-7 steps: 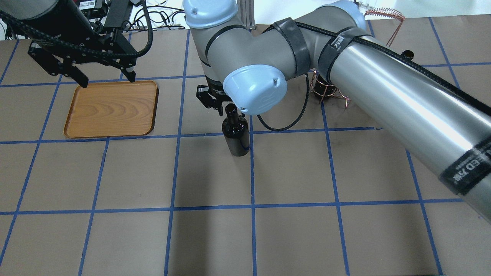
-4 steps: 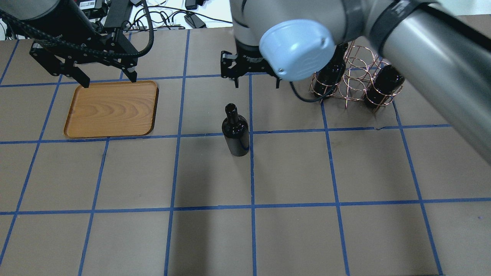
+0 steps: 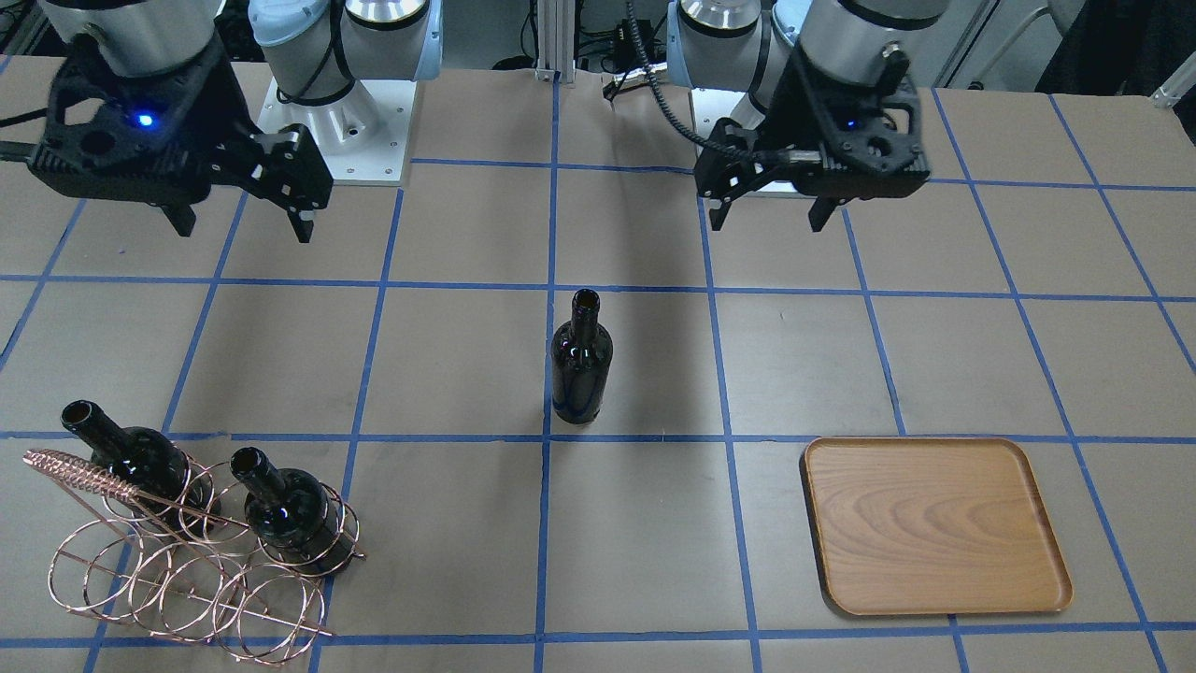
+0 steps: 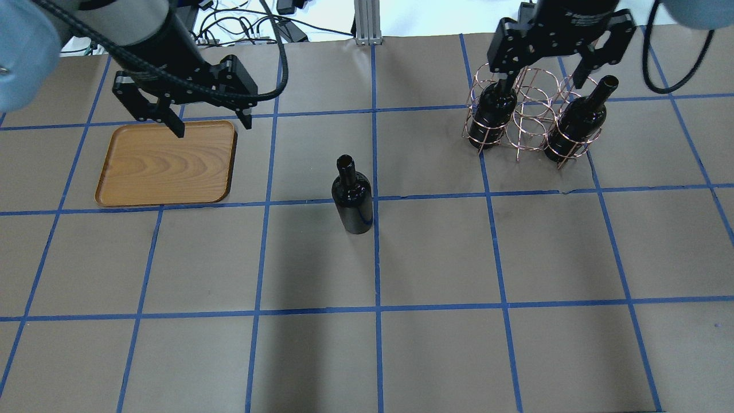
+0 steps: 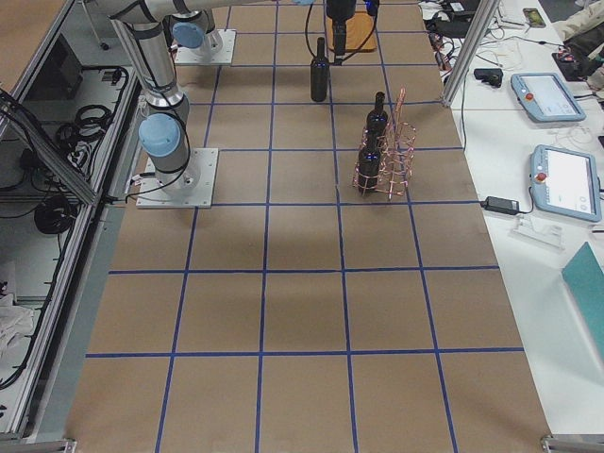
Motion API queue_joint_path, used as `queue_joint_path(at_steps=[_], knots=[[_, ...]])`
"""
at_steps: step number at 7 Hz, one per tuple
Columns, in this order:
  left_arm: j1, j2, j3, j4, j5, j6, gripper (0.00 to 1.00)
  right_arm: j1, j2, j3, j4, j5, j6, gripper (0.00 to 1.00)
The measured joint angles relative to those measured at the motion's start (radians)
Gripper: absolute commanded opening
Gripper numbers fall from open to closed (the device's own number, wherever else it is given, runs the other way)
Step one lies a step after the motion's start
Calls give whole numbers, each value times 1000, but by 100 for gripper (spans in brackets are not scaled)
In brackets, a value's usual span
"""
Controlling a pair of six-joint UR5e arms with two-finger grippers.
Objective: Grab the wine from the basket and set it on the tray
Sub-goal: 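Raise the right gripper back over the rack while the left gripper moves toward the bottle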
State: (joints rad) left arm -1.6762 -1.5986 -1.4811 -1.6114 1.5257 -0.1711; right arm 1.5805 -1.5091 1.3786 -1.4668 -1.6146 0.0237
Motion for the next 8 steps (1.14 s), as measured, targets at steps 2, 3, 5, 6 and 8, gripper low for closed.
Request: queue_joint_path(at_steps=[2, 3, 5, 6, 8], knots=[[-130, -56, -47, 118, 2, -133, 100, -33, -24, 45, 2, 9, -28, 100], [-188, -89, -66, 155, 3, -187, 100, -36, -28, 59, -2, 12, -29, 100], [-248, -145, -77, 198, 4, -235, 100, -36, -35, 71, -13, 15, -30, 100], [-255, -167, -79, 221, 6, -235, 100, -36, -43, 77, -18, 16, -32, 100], [-258, -207, -85, 258, 11, -222, 84, -35, -74, 89, -33, 14, -32, 100]])
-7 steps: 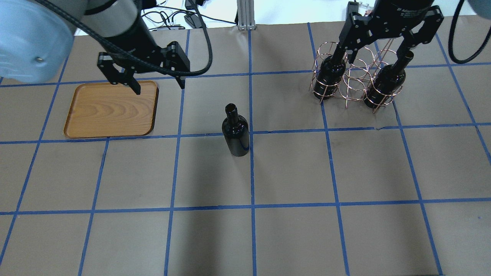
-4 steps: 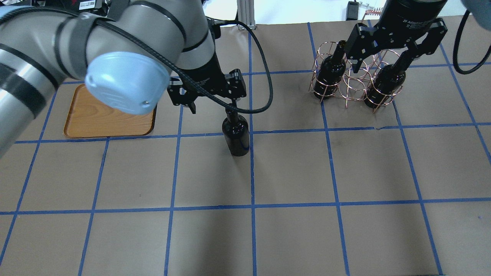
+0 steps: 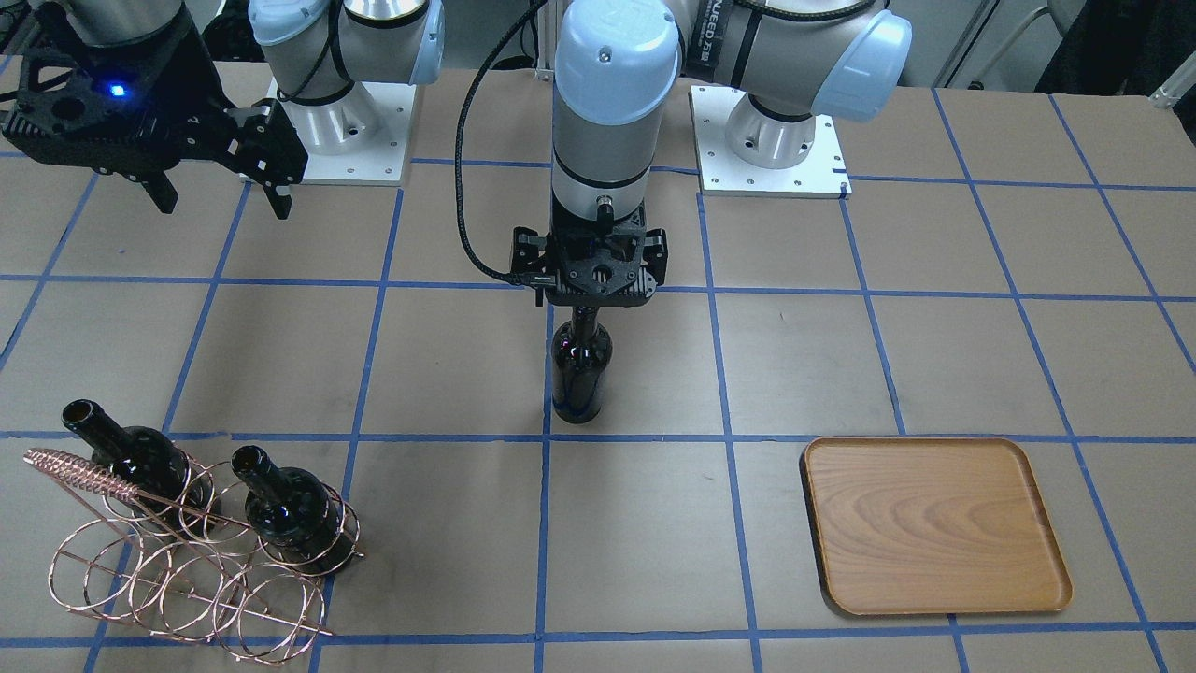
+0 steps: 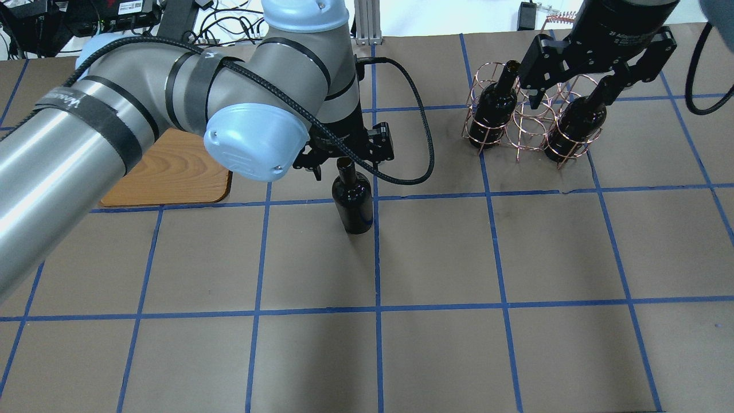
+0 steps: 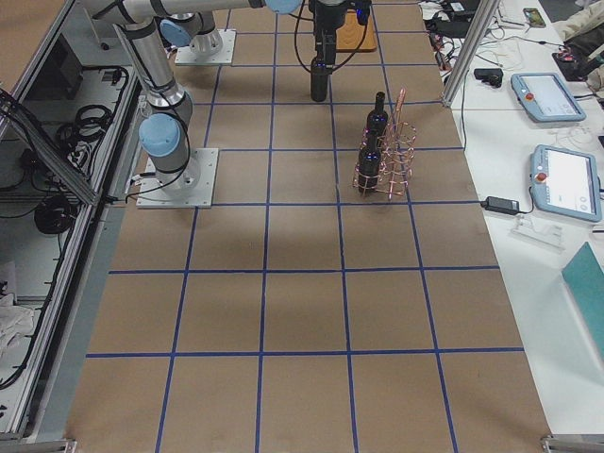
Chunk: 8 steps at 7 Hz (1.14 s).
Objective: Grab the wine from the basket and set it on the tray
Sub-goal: 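Close the left gripper on the standing bottle's neck, then carry the bottle with the left gripper over the wooden tray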
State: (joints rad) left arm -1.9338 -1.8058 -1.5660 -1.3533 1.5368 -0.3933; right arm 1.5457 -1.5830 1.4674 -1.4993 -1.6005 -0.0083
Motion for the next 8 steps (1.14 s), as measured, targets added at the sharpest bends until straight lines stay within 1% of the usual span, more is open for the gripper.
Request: queue_joint_path(at_steps=[1, 2, 3, 8], knots=[[0, -12, -3, 10, 2, 13, 71, 1, -7, 6, -7, 0, 1, 100], [-1, -16, -3, 14, 3, 22, 34, 1, -6, 9, -17, -1, -2, 100], [0, -16, -4, 14, 3, 25, 0, 1, -6, 11, -31, -2, -4, 100], [20, 3, 0, 12, 4, 45, 0, 2, -8, 13, -42, 1, -1, 100]])
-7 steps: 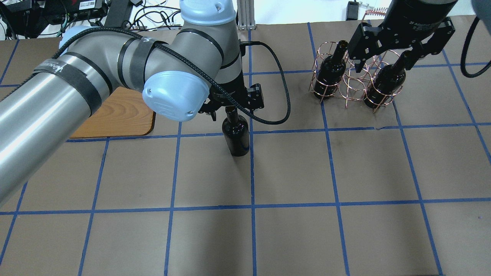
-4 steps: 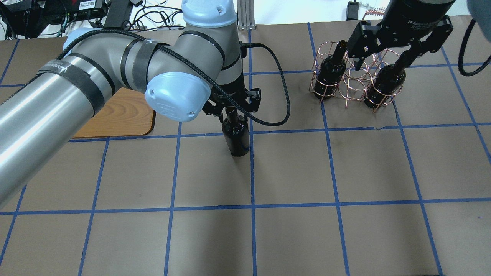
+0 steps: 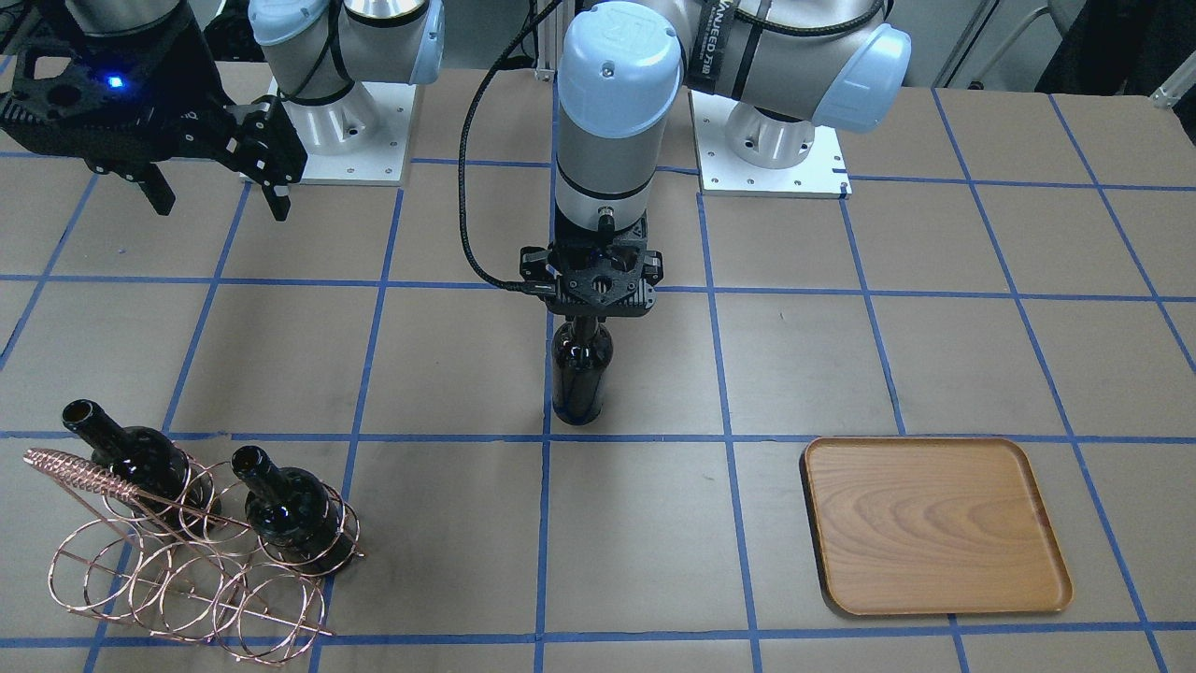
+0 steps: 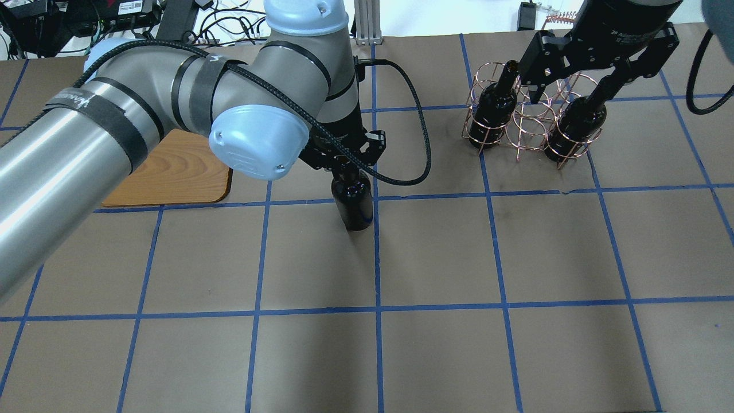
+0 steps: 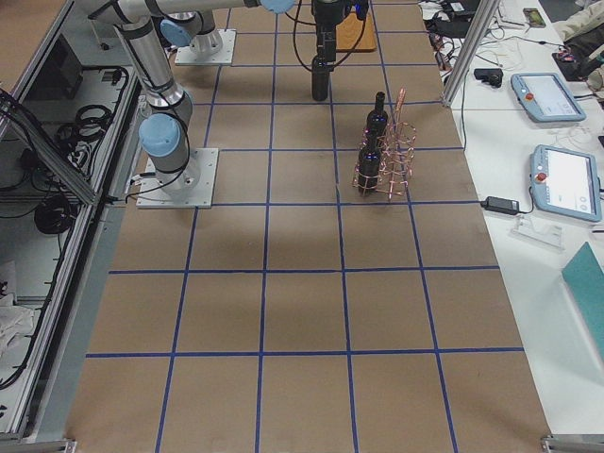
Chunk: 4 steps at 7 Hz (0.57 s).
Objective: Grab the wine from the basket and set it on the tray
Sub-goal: 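Carry the bottle with the left gripper over the wooden tray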
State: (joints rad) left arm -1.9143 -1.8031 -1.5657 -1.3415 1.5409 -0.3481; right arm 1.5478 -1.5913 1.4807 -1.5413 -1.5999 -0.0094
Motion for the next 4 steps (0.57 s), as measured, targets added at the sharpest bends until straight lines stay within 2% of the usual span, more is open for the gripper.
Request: queue_joint_path(at_steps=[2, 4], knots=[[100, 20, 11, -8, 2, 116, 0, 0, 0, 1, 2, 0, -1, 100], [274, 35, 18, -10, 28, 308, 0, 0, 0, 1, 4, -1, -1, 100]])
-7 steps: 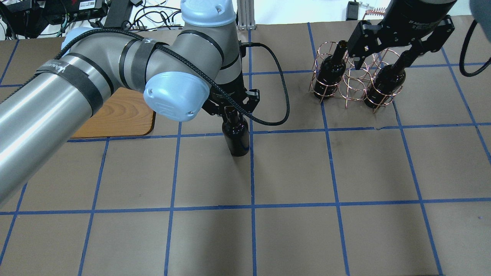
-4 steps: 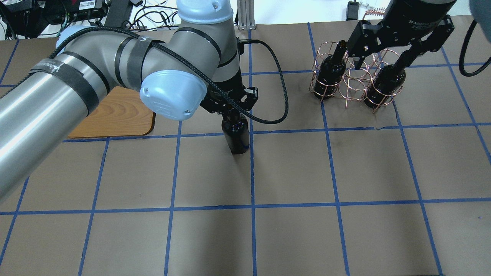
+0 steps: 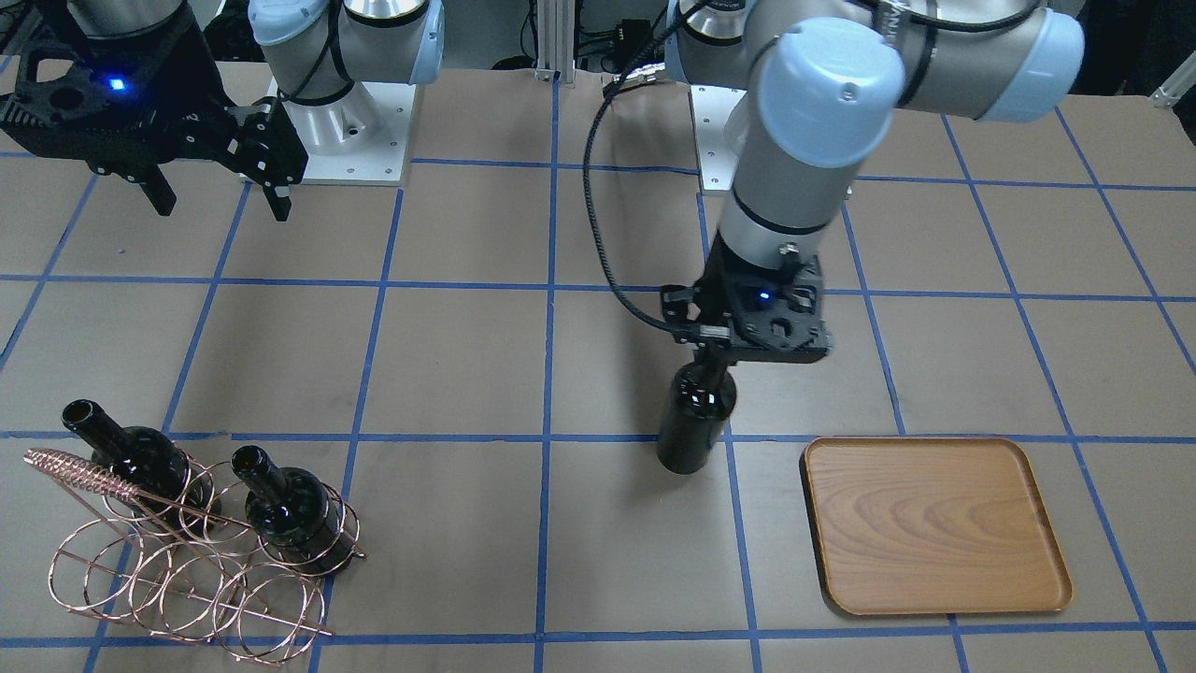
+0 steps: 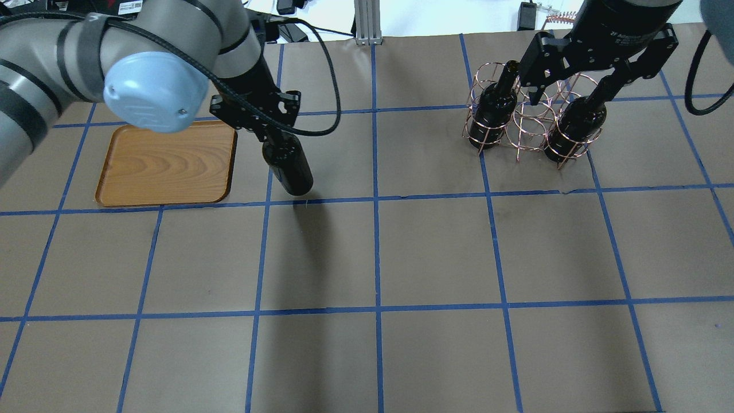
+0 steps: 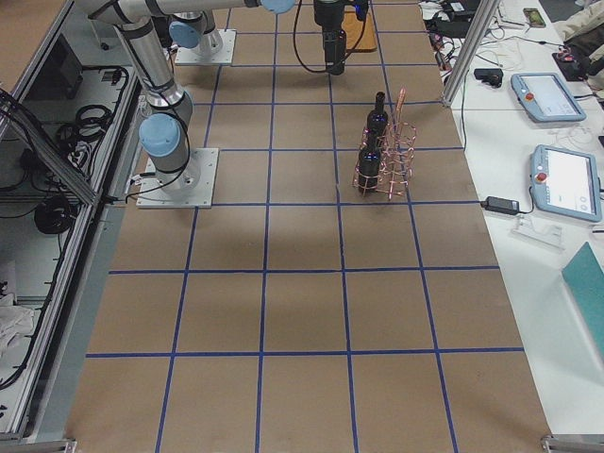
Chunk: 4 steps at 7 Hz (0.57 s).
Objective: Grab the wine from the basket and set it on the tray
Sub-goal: 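Carry the bottle with the left gripper over the wooden tray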
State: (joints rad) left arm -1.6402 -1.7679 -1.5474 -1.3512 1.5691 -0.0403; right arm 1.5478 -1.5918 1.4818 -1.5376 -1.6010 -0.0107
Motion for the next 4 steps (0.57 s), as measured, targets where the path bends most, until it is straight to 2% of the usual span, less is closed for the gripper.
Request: queue_joint_path(at_steps=[4], knots=[[374, -12, 38, 10, 11, 363, 0, 0, 12, 13, -7, 24, 0, 100]])
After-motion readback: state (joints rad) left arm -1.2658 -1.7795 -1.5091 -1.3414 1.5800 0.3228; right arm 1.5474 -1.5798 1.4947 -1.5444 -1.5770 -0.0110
